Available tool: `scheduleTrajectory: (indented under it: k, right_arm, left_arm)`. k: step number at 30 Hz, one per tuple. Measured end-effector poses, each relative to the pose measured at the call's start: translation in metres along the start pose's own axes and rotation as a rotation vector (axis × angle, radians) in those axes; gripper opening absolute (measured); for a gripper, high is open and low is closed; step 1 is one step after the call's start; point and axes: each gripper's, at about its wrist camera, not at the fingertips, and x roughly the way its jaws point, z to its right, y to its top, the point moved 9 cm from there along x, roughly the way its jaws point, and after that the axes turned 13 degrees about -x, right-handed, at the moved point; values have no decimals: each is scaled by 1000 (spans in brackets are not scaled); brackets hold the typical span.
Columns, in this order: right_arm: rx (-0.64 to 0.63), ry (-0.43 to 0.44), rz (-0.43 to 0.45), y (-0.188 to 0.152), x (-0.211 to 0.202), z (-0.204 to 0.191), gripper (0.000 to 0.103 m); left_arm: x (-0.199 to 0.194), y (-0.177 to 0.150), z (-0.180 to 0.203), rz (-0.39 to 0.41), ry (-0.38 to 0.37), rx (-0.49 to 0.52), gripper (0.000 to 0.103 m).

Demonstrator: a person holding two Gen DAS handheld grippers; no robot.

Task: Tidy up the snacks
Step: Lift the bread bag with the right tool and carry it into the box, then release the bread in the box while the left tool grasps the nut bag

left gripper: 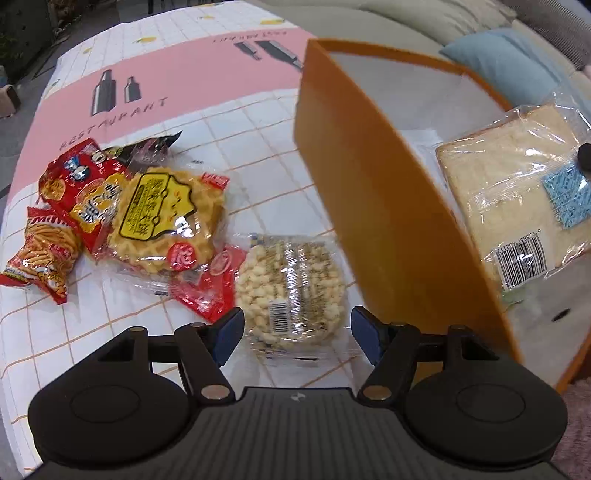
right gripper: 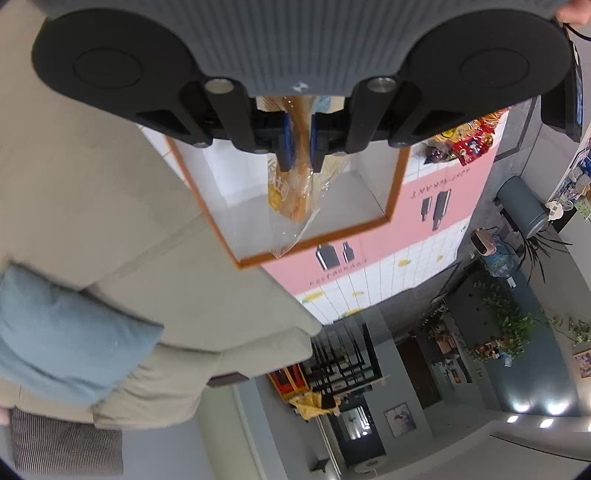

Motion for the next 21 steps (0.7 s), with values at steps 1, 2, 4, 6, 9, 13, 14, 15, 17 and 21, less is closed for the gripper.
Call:
scheduleTrajectory:
  k: [1,2,4,6,9,13,14,15,17,21]
  right_arm:
    - [4,2,-5,-3,4,-1,7]
    - [7,5,-9,-5,7,-2,7]
    - [10,17,-14,-9,13,-4,7]
    - [6,29,-17,-14,18,-6,7]
    - [3,41,-31,-20,23,-7,7]
    - [23,42,-59,-30,31,-4,7]
    - [27,42,-65,-32,32,-3,7]
    - [29,43,-71,-35,33,-3,7]
    - [28,45,-80,-38,36,-3,7]
    - [20,49,-89,-41,38,-4,7]
  left_arm:
    - [2,0,-3,-1,3,-10,83]
    - [5,-1,-5,-9,-3,-21,84]
    - [12,-3,-9,-35,-23,-55,84]
    - [18,-5,-14,-49,-34,-76,85]
    - [20,-5,-14,-36,-58,-83,86]
    - [22,-3,-8,-20,-54,-49,83]
    - [23,-2,-7,-15,-49,-46,82]
    - [23,-1,-6,-7,-45,-50,81]
    - [22,-1,-7,-6,-55,-75,77]
    - [8,2,-9,23,-55,-94,53]
